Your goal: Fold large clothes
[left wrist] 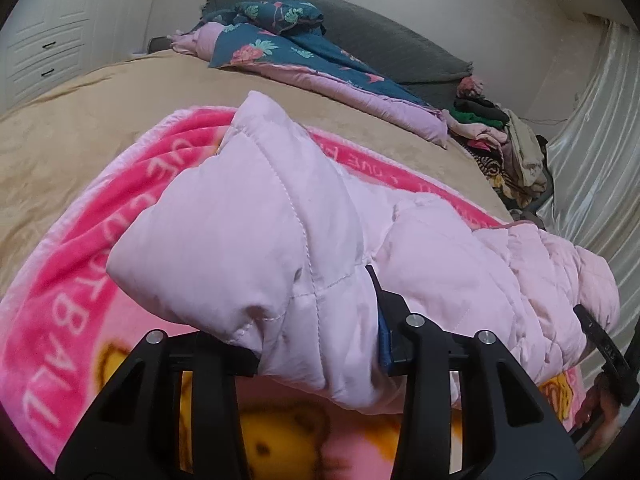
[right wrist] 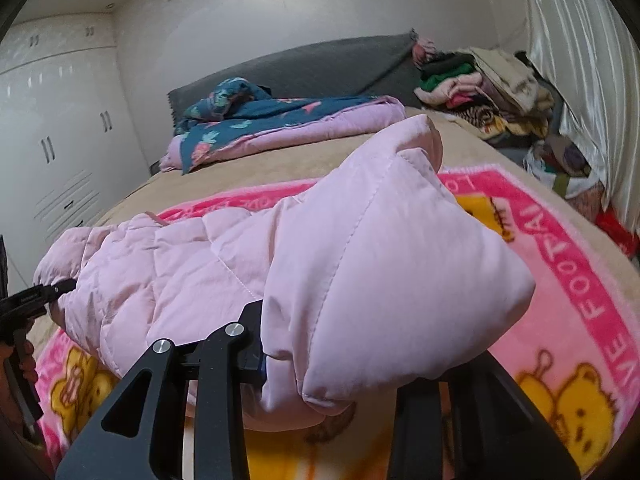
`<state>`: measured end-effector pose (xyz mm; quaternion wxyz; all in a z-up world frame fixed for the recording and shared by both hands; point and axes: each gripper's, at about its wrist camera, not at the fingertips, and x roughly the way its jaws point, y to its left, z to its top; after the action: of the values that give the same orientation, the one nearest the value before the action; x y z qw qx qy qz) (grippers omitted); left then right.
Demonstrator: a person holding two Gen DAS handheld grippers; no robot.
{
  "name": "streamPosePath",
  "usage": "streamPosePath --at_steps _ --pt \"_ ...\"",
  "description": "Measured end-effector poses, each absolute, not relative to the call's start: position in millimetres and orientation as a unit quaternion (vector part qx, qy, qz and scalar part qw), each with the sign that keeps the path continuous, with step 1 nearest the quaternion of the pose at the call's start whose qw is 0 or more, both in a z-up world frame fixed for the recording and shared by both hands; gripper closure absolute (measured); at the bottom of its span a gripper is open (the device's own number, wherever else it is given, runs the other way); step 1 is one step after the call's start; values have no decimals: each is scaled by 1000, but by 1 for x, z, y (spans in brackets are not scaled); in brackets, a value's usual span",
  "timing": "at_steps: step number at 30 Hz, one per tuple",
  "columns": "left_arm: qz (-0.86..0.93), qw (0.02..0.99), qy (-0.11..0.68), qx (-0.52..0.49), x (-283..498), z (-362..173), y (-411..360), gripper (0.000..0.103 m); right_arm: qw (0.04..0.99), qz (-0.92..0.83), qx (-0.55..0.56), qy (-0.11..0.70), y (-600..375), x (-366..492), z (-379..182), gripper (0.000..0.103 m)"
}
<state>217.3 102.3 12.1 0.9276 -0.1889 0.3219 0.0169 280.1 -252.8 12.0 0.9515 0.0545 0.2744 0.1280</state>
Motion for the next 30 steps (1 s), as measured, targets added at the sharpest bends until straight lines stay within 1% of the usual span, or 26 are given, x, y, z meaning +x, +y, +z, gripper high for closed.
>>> streamPosePath --at_steps 11,22,28,30 --pt "13 932 319 -170 162 18 95 71 949 137 54 280 -262 216 11 71" --pt "18 928 336 -158 117 -2 94 70 944 131 63 295 -264 166 -8 70" --pt "21 926 347 -148 99 -16 95 68 935 124 84 321 -270 151 -27 66" --pt "23 925 350 -149 96 -18 96 67 932 123 93 329 -274 147 -34 63"
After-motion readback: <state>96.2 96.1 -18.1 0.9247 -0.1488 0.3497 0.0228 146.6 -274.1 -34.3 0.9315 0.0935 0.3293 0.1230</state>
